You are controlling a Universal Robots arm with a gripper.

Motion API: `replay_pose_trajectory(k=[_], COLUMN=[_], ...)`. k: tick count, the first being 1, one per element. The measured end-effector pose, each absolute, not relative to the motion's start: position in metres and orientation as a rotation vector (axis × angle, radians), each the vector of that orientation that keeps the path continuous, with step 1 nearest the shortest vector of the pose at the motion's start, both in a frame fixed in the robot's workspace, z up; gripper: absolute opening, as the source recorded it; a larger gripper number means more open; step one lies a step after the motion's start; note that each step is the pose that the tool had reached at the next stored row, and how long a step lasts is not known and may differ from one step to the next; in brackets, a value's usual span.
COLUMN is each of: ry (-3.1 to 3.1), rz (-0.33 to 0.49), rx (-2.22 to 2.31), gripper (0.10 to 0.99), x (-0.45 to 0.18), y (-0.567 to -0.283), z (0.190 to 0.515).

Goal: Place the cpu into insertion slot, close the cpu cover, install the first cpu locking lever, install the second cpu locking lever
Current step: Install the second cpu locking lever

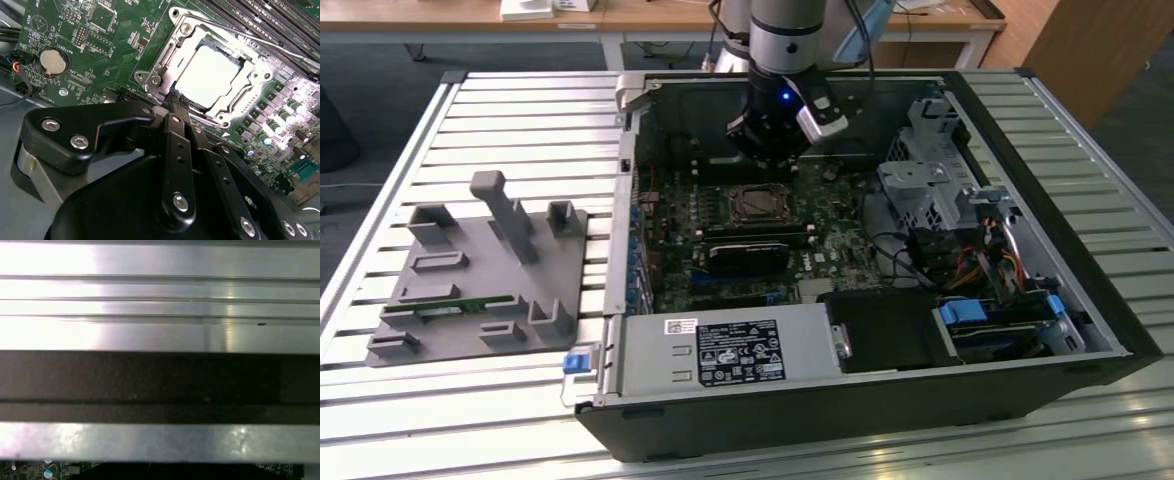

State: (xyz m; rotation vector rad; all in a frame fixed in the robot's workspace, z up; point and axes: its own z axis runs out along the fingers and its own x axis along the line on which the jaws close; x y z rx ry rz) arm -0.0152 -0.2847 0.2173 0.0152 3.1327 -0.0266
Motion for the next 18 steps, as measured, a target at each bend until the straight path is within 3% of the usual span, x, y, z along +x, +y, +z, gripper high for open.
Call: replay_pose_trajectory(k=[18], ry=[3.133], rz=[-0.027], rx=[0.015], gripper=[0.106], x=[-0.0152], y=[-0.2930], z=[0.2180])
